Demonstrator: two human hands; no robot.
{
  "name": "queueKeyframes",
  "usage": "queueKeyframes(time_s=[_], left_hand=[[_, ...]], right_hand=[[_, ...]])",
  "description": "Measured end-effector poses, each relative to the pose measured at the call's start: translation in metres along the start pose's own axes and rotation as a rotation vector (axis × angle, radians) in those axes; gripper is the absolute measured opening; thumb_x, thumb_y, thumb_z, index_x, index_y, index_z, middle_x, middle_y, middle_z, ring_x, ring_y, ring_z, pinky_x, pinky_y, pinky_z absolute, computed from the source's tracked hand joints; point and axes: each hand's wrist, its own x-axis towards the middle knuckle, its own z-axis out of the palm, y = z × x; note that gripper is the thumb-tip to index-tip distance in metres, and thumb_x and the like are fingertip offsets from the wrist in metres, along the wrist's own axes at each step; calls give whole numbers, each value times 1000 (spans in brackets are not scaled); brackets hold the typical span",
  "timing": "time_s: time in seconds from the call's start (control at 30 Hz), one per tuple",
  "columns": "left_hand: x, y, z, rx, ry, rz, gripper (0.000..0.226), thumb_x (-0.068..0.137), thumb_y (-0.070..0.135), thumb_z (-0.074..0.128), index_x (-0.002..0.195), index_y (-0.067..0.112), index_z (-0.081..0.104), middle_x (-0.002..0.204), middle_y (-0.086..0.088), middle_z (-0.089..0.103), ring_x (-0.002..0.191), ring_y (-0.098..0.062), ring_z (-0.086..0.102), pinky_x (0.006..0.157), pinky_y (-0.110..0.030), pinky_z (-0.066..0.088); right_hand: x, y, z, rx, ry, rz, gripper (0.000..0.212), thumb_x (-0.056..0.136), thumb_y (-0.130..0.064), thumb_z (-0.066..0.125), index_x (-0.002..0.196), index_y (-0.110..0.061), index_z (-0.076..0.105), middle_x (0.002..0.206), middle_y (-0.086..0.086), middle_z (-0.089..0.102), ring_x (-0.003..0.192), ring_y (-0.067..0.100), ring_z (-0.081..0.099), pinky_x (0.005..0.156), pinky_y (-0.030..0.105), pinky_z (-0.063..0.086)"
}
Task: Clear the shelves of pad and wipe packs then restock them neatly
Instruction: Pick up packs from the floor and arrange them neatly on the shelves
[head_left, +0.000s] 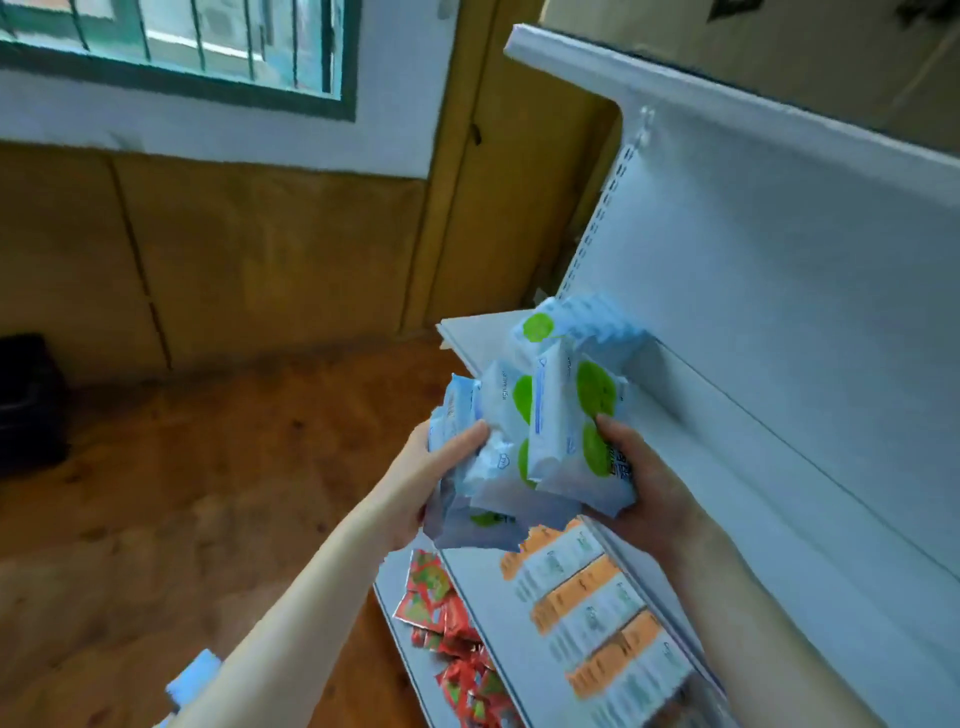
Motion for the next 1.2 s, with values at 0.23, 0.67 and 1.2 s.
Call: queueKeyframes(time_s=[0.23, 0.67, 1.2], left_hand=[[71, -42, 134, 128, -136, -145, 73, 66, 65, 71, 116, 12, 59, 112, -12, 66, 98, -25, 66, 85, -42, 52], [139, -86, 199, 426, -336, -197, 49, 78, 34, 75, 114, 13, 48, 101, -5, 60, 81, -12, 61, 59, -22, 50], [191, 15, 173, 181, -713, -248, 48, 78, 35, 71, 116, 11, 58, 102, -8, 72, 86, -21, 69, 78, -39, 55]], right_hand=[[-70, -41, -125, 86, 438, -87, 33, 93, -41, 42, 97, -23, 70, 86, 2, 74, 77, 17, 69, 63, 34, 56], [-100, -23, -217, 111, 974, -176, 32, 87, -36, 60, 100, -7, 68, 81, 8, 74, 72, 19, 68, 62, 27, 54], [-9, -100, -95, -211, 1075, -616, 20, 78, -9, 69, 96, -13, 61, 79, 5, 68, 65, 15, 67, 59, 29, 55]])
